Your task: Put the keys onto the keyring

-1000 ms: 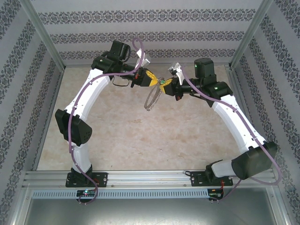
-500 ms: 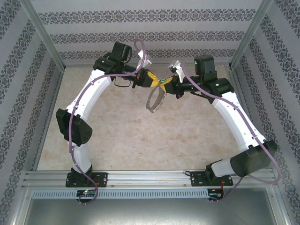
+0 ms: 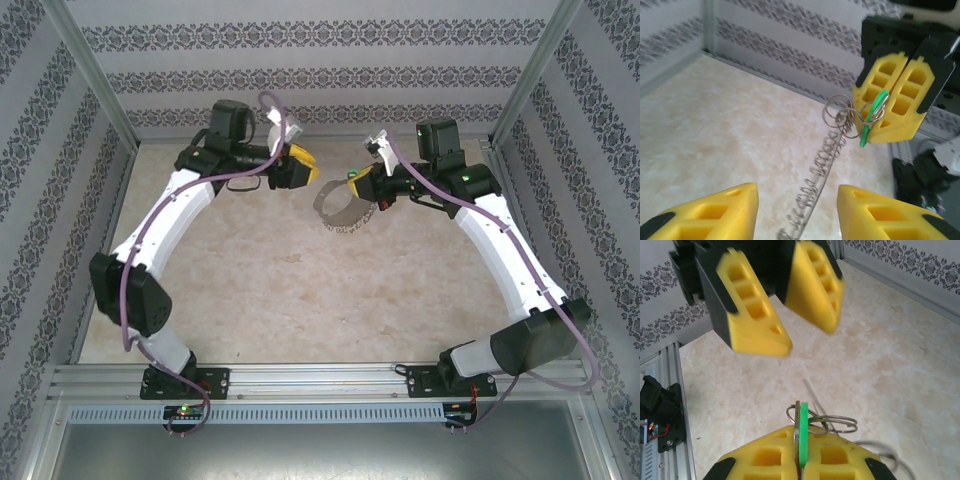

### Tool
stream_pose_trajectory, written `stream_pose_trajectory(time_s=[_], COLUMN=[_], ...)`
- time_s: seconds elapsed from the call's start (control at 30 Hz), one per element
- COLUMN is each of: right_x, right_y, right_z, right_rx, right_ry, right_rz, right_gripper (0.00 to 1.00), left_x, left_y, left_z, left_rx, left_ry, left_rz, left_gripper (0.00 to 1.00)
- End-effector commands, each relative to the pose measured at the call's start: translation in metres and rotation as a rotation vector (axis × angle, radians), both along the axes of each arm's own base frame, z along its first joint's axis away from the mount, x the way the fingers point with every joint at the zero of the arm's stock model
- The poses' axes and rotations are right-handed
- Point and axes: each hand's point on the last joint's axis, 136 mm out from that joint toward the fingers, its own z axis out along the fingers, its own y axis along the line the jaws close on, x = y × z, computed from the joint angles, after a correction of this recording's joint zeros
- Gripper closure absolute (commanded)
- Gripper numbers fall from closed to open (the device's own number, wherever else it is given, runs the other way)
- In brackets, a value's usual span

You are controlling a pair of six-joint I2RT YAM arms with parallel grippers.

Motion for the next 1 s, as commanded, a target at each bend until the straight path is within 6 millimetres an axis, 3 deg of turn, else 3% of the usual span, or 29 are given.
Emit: stream_pose_trajectory(time_s=[0.0,0.33,0.63,0.97], right_x=[0.003,0.027,0.086,0.151], right_y=[-0.004,-0.005,-0.003,-0.009], right_z=[0.0,-0.043,-0.088,-0.105], right_rx=[-0.001,-0.056,-0.085,-0.105], right_ry=[0.03,0.142,0.233,0.25], right_rz=[-0.022,-0.07,-0.115,-0.147], right_gripper=[1.0,1.0,1.0,1.0], left_x=[0.009,0.016,0.011,0.017], left_y=[0.02,0.082,0.088,0.088], left_z=[0.032,0.038,0.027,0.016], left_rx=[-0.052,-0.071,-0.071,-0.076], left_ry=[-0.105,-0.154,-0.125,-0.095], left_rz=[0.147,0.549,0.575,0.585], left_gripper=[0.53,0.43,0.42,0.43])
